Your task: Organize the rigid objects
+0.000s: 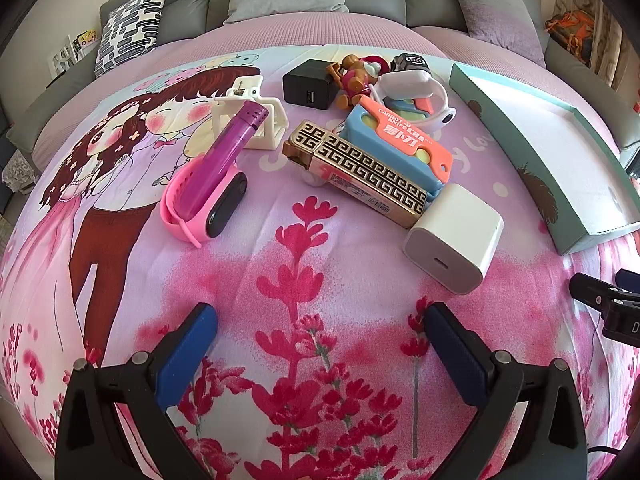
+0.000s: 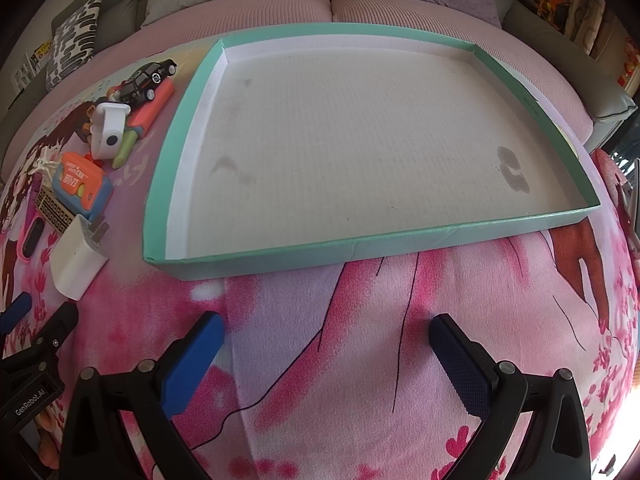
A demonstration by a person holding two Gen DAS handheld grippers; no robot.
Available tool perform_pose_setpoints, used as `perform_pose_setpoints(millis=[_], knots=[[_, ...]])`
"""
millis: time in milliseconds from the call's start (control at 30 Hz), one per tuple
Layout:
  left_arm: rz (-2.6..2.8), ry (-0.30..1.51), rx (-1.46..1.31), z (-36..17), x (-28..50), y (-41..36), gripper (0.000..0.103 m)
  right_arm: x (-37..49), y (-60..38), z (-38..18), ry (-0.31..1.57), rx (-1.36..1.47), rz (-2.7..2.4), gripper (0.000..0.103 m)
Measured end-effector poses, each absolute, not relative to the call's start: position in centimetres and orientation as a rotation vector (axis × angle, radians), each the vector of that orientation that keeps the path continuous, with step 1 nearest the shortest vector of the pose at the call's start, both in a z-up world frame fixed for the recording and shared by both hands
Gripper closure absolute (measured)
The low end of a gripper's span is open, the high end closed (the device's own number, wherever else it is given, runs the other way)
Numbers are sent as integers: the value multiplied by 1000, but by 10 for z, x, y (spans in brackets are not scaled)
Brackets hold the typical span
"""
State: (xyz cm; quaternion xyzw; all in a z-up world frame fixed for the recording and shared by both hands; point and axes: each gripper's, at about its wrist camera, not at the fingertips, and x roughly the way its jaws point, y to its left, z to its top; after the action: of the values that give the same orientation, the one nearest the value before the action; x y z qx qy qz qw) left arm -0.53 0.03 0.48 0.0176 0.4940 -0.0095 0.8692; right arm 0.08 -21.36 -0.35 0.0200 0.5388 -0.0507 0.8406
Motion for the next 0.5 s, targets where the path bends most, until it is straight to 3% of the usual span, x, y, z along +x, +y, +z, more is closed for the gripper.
perform_pose_setpoints(millis=[500], knots=[[-19,1031,37,3,-6,0,0,0,-218,-7,1136,49,-102,0]])
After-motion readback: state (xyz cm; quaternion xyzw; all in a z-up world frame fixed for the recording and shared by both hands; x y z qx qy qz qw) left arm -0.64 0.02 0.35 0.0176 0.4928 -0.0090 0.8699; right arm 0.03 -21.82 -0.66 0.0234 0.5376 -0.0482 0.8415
